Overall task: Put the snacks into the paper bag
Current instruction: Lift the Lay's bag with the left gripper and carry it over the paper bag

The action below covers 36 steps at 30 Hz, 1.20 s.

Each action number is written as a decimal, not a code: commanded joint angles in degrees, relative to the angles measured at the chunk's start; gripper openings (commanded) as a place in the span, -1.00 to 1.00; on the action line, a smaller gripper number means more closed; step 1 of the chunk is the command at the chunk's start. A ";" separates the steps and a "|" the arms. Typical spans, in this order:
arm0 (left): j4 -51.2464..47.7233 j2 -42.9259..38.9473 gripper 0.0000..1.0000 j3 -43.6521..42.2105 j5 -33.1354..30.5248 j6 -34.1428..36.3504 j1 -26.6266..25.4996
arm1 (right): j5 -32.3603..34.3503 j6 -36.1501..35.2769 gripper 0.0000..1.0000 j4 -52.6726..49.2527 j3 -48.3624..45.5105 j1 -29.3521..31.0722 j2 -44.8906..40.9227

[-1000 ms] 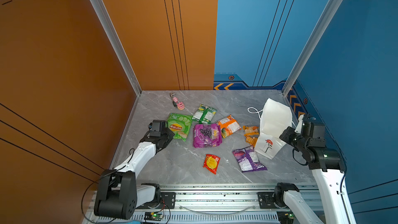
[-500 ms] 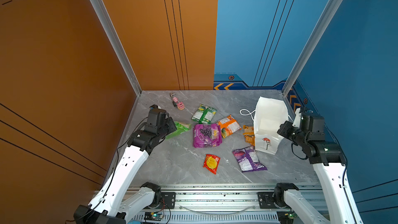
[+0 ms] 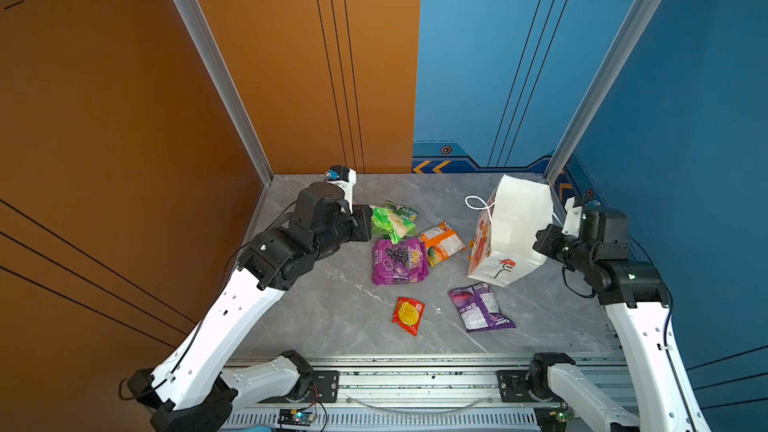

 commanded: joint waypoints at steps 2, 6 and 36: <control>0.04 4.60 -1.00 9.36 1.68 9.22 -5.94 | -1.48 -2.14 -1.00 -1.63 3.09 0.89 1.51; -0.11 8.03 -1.00 17.16 -1.21 16.89 -12.58 | -1.04 -2.71 -1.00 -1.75 3.50 1.76 2.20; -4.09 20.15 -1.00 39.44 18.49 34.74 -10.25 | -3.94 -8.94 -1.00 2.93 9.05 17.41 12.84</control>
